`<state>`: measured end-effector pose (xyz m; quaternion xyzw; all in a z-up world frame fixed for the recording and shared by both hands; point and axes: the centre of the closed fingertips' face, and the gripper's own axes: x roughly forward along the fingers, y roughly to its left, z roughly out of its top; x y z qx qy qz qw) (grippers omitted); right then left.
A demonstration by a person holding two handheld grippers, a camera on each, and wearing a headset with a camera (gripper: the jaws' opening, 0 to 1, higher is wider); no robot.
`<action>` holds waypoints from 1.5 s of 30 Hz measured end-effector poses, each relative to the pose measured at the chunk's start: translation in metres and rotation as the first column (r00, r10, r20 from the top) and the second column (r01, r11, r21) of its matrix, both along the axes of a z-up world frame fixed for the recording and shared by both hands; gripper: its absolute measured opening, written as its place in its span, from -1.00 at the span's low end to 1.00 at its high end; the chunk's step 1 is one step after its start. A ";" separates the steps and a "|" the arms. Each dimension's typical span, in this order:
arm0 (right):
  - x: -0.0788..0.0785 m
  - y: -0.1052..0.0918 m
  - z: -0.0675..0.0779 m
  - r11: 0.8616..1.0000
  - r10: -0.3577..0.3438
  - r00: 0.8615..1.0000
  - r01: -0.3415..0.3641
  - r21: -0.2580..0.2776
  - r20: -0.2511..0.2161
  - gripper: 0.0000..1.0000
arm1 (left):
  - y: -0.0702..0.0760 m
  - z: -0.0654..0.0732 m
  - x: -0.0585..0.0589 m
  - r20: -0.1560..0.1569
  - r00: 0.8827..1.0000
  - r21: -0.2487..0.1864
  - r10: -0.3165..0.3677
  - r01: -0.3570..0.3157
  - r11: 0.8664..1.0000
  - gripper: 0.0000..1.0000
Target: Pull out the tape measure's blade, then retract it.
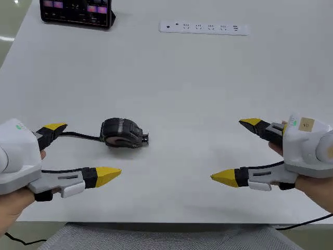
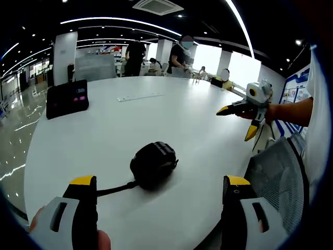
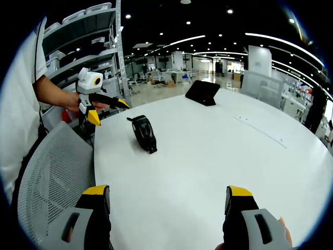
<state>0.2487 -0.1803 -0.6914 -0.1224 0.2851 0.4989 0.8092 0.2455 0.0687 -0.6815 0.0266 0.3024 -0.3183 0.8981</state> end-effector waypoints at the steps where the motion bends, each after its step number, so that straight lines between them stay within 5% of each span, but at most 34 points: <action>1: -0.001 -0.002 0.000 1.000 -0.004 1.000 0.004 -0.001 -0.003 0.84 | 0.001 0.000 -0.001 0.001 1.000 0.002 -0.002 0.002 1.000 0.98; 12: -0.007 -0.016 0.000 1.000 -0.029 1.000 0.029 -0.009 0.005 0.98 | 0.001 0.001 -0.009 -0.004 0.999 0.017 -0.043 0.044 0.999 0.98; 45: -0.019 -0.033 -0.003 0.999 -0.033 0.999 0.033 -0.036 -0.006 0.96 | 0.007 -0.004 -0.025 0.003 0.988 0.082 -0.152 0.151 0.985 0.98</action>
